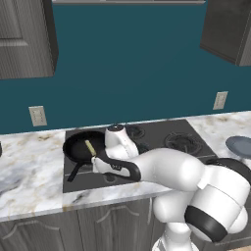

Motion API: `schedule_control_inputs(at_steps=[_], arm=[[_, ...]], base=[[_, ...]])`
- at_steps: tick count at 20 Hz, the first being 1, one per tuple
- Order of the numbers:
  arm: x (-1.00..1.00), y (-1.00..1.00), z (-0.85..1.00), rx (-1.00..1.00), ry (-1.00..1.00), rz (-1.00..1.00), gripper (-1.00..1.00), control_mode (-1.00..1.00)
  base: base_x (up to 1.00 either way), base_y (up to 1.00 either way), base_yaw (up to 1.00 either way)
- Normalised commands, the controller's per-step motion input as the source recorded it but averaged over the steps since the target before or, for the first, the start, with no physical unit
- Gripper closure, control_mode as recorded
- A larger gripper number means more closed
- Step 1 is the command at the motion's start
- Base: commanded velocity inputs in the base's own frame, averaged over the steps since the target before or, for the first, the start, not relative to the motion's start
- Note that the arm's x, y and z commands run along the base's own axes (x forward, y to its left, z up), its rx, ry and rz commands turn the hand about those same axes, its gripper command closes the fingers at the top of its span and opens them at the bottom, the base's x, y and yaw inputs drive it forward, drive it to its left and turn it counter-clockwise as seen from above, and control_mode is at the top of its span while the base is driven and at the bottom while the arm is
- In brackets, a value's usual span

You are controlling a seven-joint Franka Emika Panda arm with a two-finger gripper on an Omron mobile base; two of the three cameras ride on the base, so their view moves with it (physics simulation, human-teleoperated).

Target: Pick up the butter stick and place it in the pan. Then turn on the burner for the pan.

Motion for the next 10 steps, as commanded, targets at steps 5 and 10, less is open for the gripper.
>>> schedule_control_inputs(at_steps=[5,10], arm=[[0.05,0.0,-0.19,0.0,0.0,0.0,-1.0,-1.0],[0.14,0.0,-0.19,0.0,0.0,0.0,-1.0,-1.0]], base=[[0.0,0.0,0.0],[0.0,0.0,0.0]])
